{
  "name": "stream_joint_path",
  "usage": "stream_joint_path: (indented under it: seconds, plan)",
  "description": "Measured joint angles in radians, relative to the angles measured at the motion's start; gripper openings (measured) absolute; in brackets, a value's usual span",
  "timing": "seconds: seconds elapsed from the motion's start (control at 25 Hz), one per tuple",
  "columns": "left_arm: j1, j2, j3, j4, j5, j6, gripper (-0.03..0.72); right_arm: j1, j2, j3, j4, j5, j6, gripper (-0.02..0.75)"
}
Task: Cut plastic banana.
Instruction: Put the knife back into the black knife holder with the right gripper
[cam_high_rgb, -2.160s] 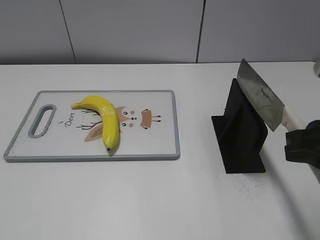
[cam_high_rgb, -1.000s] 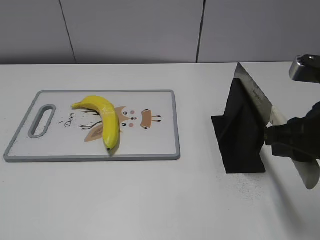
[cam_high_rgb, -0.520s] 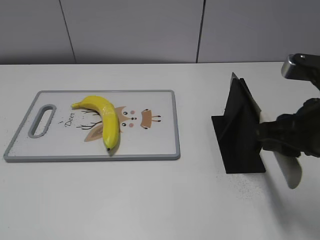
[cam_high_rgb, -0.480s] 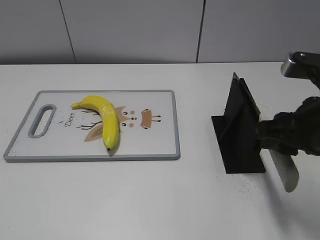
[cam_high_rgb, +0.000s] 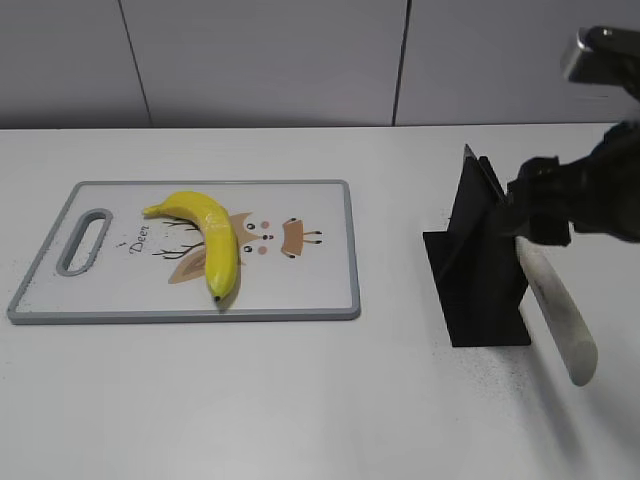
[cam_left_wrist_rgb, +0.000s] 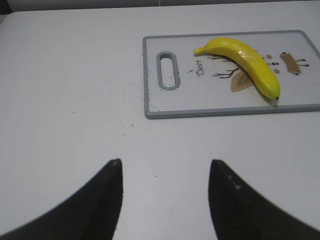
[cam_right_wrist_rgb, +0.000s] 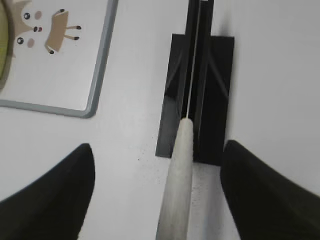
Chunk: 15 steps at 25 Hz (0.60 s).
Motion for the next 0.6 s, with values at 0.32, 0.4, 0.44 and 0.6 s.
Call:
stream_joint_path:
  seconds: [0.32, 0.4, 0.44, 0.6]
  plan:
    - [0.000, 0.000, 0.000, 0.000, 0.000, 0.000, 0.535, 0.000, -0.017, -0.252, 0.025, 0.346, -0.466, 0.592]
    - [0.000, 0.000, 0.000, 0.000, 0.000, 0.000, 0.535, 0.000, -0.047, -0.249, 0.076, 0.430, -0.549, 0.592]
    - [0.000, 0.000, 0.000, 0.000, 0.000, 0.000, 0.535, 0.000, -0.068, -0.238, 0.106, 0.475, -0.586, 0.592]
    - [0.000, 0.000, 0.000, 0.000, 0.000, 0.000, 0.535, 0.000, -0.199, -0.140, 0.230, 0.559, -0.664, 0.591]
